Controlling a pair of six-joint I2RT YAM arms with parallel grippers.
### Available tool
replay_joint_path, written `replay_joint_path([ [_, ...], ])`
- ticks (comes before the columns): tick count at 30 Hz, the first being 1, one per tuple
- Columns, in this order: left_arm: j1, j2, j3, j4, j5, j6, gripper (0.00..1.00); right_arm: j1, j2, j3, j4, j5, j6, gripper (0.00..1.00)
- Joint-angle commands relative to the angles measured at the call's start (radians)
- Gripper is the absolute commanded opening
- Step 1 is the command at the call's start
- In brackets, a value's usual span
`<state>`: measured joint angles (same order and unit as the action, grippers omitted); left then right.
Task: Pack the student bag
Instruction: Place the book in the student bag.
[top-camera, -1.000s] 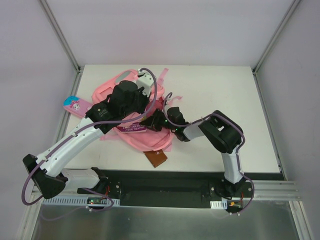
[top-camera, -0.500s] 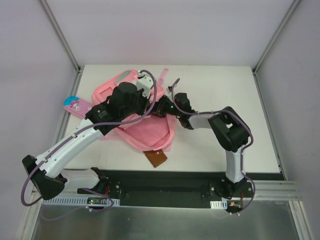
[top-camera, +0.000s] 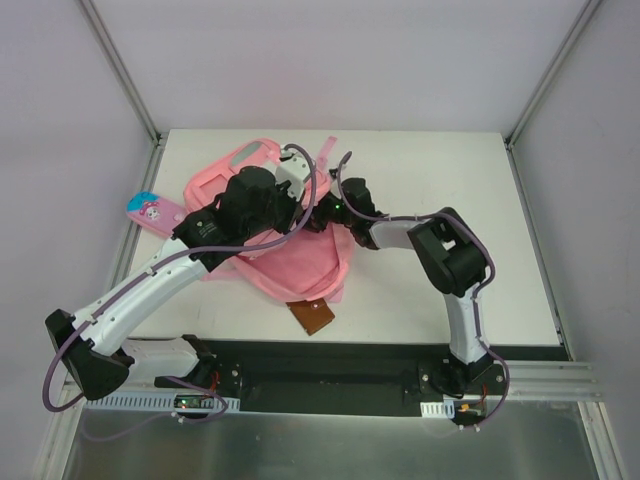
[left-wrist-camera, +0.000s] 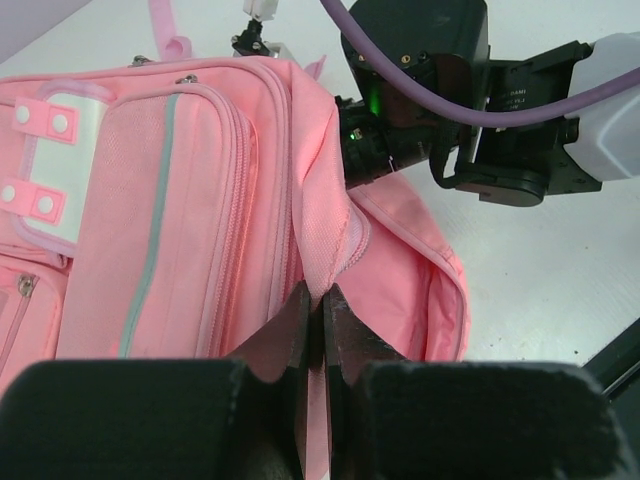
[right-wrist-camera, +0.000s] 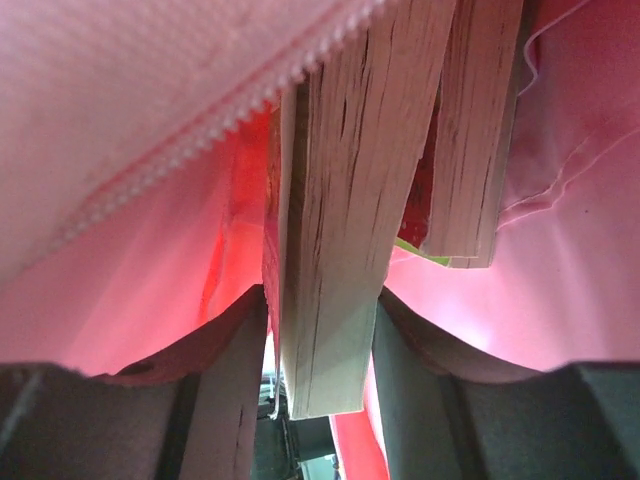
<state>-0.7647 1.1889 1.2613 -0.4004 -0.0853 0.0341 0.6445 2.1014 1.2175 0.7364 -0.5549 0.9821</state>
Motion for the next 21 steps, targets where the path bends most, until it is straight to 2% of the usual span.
replay_joint_path([
  [1,-0.002,-0.043,0.004,0.086,0.032,0.009,0.0,-0.015,-0.078,-0.028,0.086,0.012,-0.016,0.5],
  [3,-0.004,-0.041,-0.003,0.084,0.03,0.009,0.0,-0.026,-0.11,-0.094,0.087,0.033,-0.032,0.63],
  [7,-0.004,-0.041,-0.02,0.094,0.038,0.004,0.0,-0.037,-0.222,-0.202,0.086,0.035,-0.078,0.75],
  [12,-0.004,-0.025,-0.031,0.103,0.048,-0.011,0.0,-0.04,-0.34,-0.317,0.072,0.026,-0.121,0.82],
  [19,-0.004,-0.014,-0.039,0.114,0.056,-0.014,0.0,-0.046,-0.483,-0.46,-0.119,0.076,-0.214,0.9],
  [21,-0.004,-0.006,-0.039,0.118,0.064,-0.013,0.0,-0.051,-0.509,-0.495,-0.117,0.088,-0.214,0.9],
])
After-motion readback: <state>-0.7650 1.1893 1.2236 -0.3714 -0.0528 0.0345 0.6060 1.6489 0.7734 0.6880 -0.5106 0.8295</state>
